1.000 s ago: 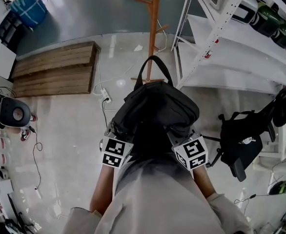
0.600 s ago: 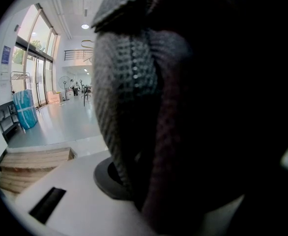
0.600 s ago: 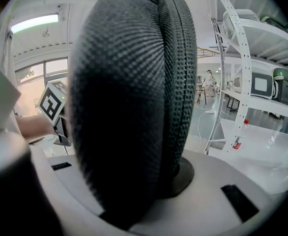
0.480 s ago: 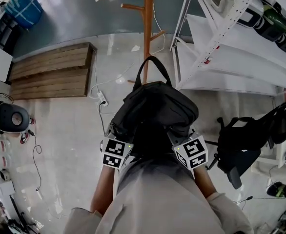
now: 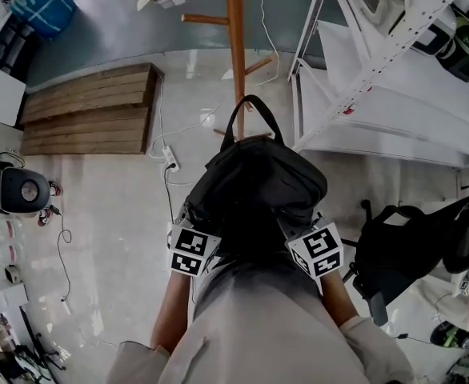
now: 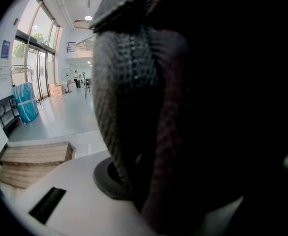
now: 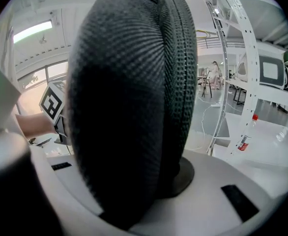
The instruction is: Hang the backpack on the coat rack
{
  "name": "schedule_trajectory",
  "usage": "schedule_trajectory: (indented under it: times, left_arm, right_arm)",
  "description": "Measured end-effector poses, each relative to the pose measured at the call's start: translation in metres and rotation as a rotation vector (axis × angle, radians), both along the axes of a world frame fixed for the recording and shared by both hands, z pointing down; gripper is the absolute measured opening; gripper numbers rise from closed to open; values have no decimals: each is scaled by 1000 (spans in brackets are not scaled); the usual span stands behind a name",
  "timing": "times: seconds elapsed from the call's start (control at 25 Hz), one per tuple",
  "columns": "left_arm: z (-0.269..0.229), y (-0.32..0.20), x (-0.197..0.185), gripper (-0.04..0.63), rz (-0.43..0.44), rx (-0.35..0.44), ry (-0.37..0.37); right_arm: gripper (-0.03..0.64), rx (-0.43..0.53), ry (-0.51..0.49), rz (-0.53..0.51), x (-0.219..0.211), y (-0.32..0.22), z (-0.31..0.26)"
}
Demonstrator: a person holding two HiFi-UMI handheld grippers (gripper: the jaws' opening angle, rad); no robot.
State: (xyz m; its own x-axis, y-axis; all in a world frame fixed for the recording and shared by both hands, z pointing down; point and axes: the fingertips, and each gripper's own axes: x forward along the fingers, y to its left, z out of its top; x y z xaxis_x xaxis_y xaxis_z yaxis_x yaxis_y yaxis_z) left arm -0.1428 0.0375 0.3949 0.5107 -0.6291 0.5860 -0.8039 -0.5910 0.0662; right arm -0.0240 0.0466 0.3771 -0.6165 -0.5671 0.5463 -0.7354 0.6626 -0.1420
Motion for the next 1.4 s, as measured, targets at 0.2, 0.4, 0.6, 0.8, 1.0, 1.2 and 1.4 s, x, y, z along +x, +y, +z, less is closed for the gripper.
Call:
schedule_trajectory:
  times: [0.2, 0.4, 0.6, 0.8, 1.0, 1.2, 1.4]
  left_arm:
    - [7, -21, 14, 130, -28, -5, -15]
    - [18, -38, 23, 130, -43, -3, -30]
    - [26, -49, 30, 130, -53, 1, -36]
    - [39, -54, 32, 130, -50, -20, -28]
    - [56, -54, 36, 132, -35, -52, -38]
    - [72, -52, 37, 133, -39, -87, -43]
    - [84, -57, 36, 133, -42, -98, -41]
  right_arm:
    - [104, -15, -20, -30, 14, -24, 10]
    - [104, -26, -32, -52, 23, -42, 22]
    - [104, -26, -34, -64, 29, -56, 31]
    - [104, -38, -18, -73, 32, -63, 41]
    - [104, -64, -12, -75, 36, -66, 54]
    - [105, -97, -6, -83, 36, -65, 72]
    - [106, -116, -4, -85, 34, -70, 84]
